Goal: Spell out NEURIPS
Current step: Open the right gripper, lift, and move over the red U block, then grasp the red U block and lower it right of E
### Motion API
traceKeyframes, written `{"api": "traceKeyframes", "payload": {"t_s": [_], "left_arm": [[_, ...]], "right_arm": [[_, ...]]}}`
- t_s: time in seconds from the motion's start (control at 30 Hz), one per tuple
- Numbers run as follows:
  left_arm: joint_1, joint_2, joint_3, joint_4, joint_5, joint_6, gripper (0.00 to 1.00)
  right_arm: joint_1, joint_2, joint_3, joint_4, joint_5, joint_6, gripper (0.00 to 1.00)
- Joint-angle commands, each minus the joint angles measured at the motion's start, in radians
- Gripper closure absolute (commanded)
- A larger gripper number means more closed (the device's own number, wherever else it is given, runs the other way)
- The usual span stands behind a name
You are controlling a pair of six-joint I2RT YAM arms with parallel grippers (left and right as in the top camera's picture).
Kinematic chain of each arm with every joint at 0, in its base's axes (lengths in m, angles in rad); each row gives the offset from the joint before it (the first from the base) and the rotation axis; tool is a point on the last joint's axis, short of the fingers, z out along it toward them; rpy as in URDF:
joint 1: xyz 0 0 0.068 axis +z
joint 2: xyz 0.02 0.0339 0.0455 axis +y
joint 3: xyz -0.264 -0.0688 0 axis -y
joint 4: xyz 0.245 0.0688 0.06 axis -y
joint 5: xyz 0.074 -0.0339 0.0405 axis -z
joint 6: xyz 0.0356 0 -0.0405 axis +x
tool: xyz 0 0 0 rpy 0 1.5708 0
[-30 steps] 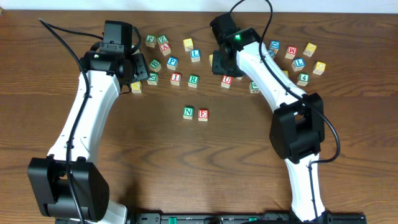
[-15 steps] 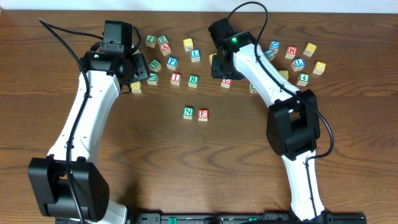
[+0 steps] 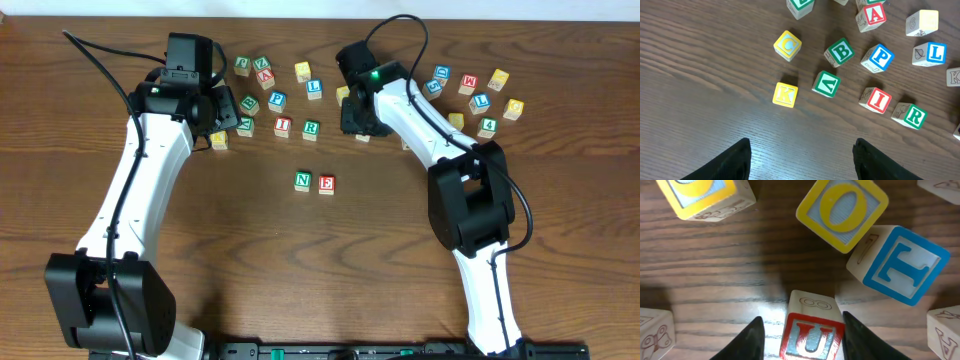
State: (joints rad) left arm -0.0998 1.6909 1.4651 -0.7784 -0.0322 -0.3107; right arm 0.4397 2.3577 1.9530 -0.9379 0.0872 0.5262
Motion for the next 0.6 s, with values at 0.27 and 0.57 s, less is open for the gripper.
{"api": "traceKeyframes", "payload": {"t_s": [0.27, 0.57], "left_arm": [[0.003, 0.006, 0.010, -0.002, -0.013, -0.005, 0.36], [0.003, 0.006, 0.010, -0.002, -0.013, -0.005, 0.36]], "right_arm": [[-0.002, 0.001, -0.017, 0.020, 0.019, -0.061, 0.75], [-0.002, -0.026, -0.009, 0.004, 0.018, -0.091, 0.85]]}}
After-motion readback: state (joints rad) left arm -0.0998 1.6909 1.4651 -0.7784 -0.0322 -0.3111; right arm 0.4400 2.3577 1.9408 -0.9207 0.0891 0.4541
